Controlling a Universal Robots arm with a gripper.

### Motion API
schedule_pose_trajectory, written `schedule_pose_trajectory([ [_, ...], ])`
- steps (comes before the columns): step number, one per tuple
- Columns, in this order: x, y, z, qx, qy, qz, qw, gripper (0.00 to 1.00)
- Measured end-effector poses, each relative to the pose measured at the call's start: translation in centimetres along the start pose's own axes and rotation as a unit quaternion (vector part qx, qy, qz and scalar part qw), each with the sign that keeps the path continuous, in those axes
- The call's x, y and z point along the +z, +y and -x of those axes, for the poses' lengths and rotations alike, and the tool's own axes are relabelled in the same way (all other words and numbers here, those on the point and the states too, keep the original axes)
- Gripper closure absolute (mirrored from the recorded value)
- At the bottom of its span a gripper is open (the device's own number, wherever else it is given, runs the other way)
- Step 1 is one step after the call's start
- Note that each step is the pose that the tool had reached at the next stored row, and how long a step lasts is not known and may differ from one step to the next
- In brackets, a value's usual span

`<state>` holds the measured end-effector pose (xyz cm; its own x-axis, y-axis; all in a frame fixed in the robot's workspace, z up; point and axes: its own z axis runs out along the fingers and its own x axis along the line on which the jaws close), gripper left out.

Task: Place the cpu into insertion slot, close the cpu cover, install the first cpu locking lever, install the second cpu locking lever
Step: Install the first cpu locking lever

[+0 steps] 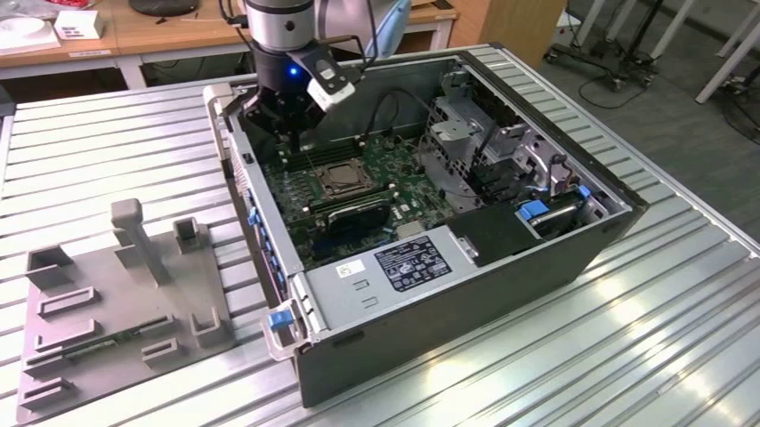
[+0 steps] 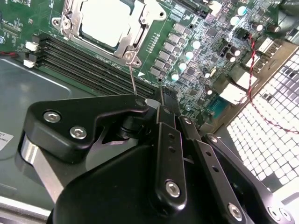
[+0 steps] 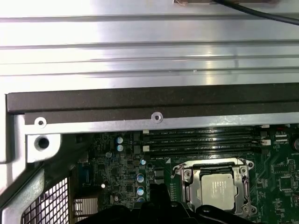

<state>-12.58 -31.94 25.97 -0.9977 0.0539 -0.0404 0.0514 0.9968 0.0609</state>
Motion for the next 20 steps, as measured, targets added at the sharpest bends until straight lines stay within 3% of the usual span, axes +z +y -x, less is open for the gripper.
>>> schedule_pose_trajectory([
  [8, 0.04, 0.15, -0.01, 0.000, 0.0001, 0.0015, 1.00000, 0.89],
  [14, 0.10, 0.21, -0.02, 0.000, 0.0004, 0.0067, 0.99998, 0.89],
  [20, 0.28, 0.29, -0.03, 0.001, 0.0008, 0.0149, 0.99989, 0.89],
])
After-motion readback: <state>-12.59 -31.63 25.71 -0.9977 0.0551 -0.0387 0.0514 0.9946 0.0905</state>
